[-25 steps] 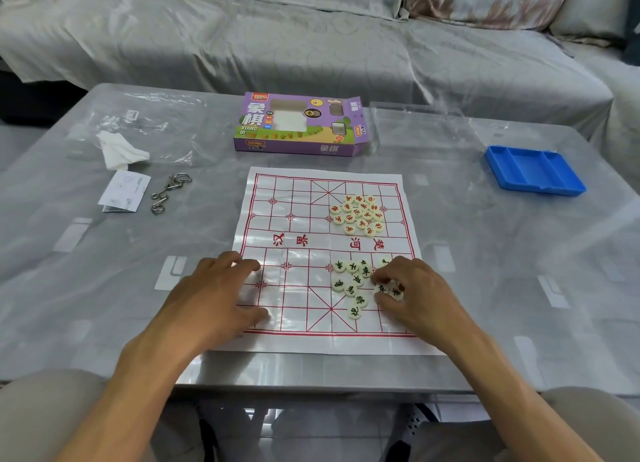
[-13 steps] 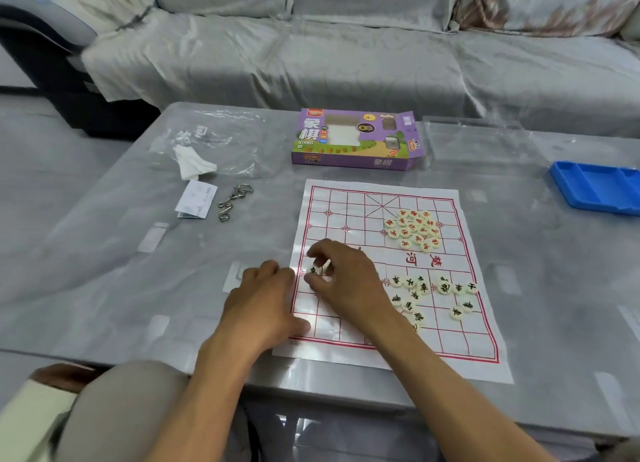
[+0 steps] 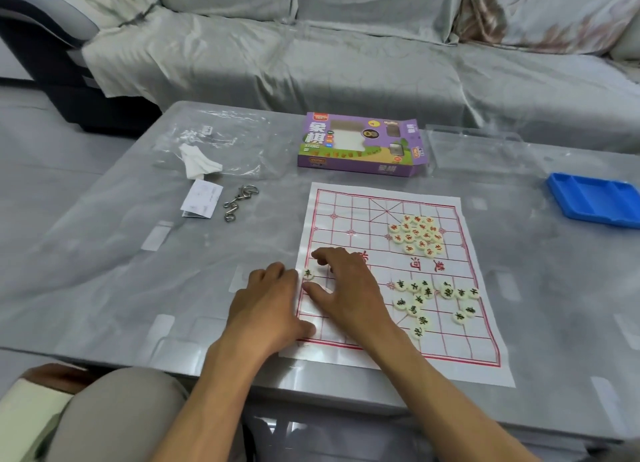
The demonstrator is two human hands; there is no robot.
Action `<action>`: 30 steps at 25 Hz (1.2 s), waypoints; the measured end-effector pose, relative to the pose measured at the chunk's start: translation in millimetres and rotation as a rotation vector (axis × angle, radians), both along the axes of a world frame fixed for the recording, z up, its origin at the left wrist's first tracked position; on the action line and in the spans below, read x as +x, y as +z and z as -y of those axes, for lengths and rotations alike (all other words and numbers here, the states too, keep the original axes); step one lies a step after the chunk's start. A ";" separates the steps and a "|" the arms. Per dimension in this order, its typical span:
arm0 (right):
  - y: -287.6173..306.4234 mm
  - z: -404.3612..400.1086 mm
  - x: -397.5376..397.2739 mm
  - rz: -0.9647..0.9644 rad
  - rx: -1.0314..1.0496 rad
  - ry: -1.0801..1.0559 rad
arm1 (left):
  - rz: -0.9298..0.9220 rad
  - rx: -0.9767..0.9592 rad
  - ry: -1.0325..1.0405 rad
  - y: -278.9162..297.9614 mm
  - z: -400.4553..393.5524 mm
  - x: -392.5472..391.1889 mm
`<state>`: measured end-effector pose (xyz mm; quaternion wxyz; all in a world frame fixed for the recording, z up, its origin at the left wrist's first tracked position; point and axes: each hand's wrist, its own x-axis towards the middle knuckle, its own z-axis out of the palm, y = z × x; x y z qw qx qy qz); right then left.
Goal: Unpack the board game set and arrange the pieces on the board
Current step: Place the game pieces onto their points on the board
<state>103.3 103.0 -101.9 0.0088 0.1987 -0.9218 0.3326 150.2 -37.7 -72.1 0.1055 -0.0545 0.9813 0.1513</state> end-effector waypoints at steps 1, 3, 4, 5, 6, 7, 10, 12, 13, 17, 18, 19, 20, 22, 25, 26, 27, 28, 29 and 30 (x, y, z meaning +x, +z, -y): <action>6.3 -15.2 9.4 -0.011 -0.001 -0.019 | -0.024 0.008 0.007 2.2 0.2 1.3; 14.6 -60.1 30.4 0.007 0.025 -0.041 | -0.163 0.019 -0.001 6.7 -2.0 7.3; 17.4 -86.6 40.7 0.037 0.046 -0.053 | -0.253 0.049 -0.027 8.4 -6.2 11.7; 19.9 -111.3 48.6 0.067 0.072 -0.079 | -0.324 0.099 -0.066 8.7 -12.8 17.2; 21.0 -132.0 51.8 0.086 0.095 -0.114 | -0.365 0.148 -0.122 8.0 -21.0 23.8; 21.0 -147.8 50.3 0.089 0.118 -0.153 | -0.379 0.161 -0.187 5.0 -30.3 29.9; 21.4 -164.1 25.0 0.070 0.181 -0.220 | -0.336 0.089 -0.348 -14.7 -49.5 36.2; 20.1 -164.1 6.4 0.013 0.272 -0.184 | -0.289 0.080 -0.375 -20.9 -53.9 32.8; 18.3 -163.3 -0.5 -0.015 0.324 -0.163 | -0.291 0.077 -0.376 -22.5 -53.6 30.7; 7.7 -160.6 -12.9 -0.107 0.365 -0.055 | -0.291 0.082 -0.368 -25.2 -51.9 27.2; 6.4 -160.3 -14.0 -0.127 0.362 -0.044 | -0.289 0.087 -0.370 -25.0 -52.3 26.8; 5.5 -160.6 -15.0 -0.142 0.370 -0.043 | -0.289 0.090 -0.371 -24.7 -52.6 26.5; 4.2 -161.0 -16.0 -0.155 0.387 -0.048 | -0.289 0.088 -0.370 -24.5 -52.6 26.1; 1.7 -161.3 -15.0 -0.192 0.430 -0.057 | -0.278 0.085 -0.370 -23.8 -52.0 26.0; 5.8 -157.1 -10.7 -0.279 0.421 -0.093 | -0.257 0.103 -0.358 -20.5 -53.0 27.0; 9.9 -150.7 -9.0 -0.279 0.372 -0.102 | -0.256 0.117 -0.353 -19.9 -53.6 26.7; 13.8 -140.3 -8.1 -0.266 0.310 -0.094 | -0.258 0.129 -0.348 -18.7 -54.2 26.0; 16.7 -125.5 -7.3 -0.243 0.252 -0.067 | -0.255 0.138 -0.342 -17.3 -54.4 25.3; 17.1 -109.1 -6.8 -0.221 0.208 -0.032 | -0.248 0.145 -0.335 -16.3 -55.0 24.9; 15.6 -92.1 -7.3 -0.201 0.184 0.001 | -0.241 0.151 -0.324 -16.3 -55.3 24.6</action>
